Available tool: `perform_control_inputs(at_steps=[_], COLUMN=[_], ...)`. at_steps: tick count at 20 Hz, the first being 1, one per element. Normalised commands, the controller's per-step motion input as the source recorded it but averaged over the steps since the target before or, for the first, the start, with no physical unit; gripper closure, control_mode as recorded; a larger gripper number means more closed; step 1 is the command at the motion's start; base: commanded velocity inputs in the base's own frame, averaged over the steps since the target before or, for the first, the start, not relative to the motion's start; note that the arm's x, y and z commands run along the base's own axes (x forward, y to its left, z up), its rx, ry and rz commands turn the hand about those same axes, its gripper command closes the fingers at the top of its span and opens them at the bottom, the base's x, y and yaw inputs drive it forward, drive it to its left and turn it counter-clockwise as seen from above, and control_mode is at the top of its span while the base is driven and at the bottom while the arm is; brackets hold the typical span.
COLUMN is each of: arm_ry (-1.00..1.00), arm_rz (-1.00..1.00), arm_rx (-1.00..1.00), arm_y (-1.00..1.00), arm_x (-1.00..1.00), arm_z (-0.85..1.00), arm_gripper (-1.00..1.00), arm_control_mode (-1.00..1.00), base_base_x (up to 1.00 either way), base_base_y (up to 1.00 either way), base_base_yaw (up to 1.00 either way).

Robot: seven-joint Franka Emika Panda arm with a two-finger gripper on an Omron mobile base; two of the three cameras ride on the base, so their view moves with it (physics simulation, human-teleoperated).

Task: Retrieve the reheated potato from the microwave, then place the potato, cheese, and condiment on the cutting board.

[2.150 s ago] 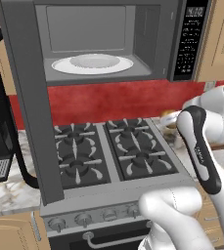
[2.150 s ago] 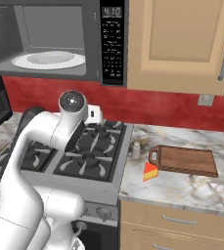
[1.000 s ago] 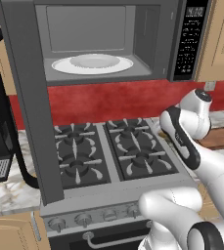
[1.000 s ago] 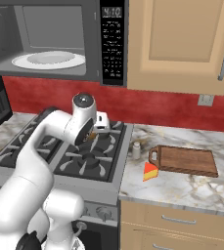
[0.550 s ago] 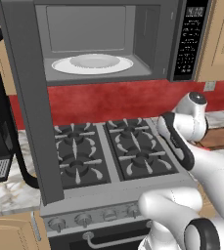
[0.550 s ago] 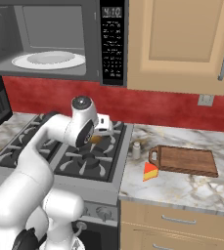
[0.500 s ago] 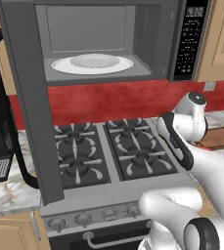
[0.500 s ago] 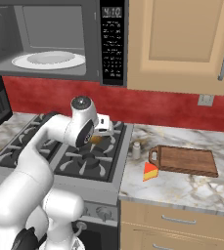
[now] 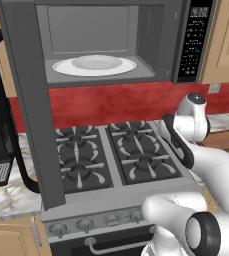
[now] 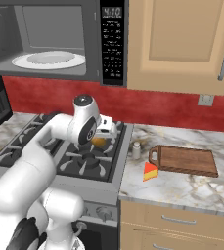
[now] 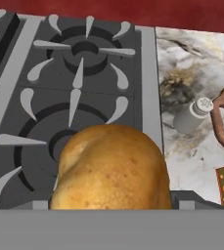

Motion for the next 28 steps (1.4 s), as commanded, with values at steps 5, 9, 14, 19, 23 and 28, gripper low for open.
perform_control_inputs(at_steps=[5,9,14,19,23,28], arm_ry=[0.00,0.00,0.00,0.00,0.00,0.00], arm_rz=[0.00,0.00,0.00,0.00,0.00,0.00], arm_rx=[0.04,0.00,0.00,0.00,0.00,0.00], arm_y=[0.00,0.00,0.00,0.00,0.00,0.00], arm_x=[0.01,0.00,0.00,0.00,0.00,0.00], arm_z=[-0.04,0.00,0.00,0.00,0.00,0.00], arm_gripper=[1.00,1.00,1.00,1.00,1.00,1.00], arm_control_mode=[-1.00,-1.00,-1.00,-1.00,-1.00,-1.00], base_base_x=[0.00,0.00,0.00,0.00,0.00,0.00], base_base_y=[0.00,0.00,0.00,0.00,0.00,0.00], base_base_yaw=[0.00,0.00,0.00,0.00,0.00,0.00])
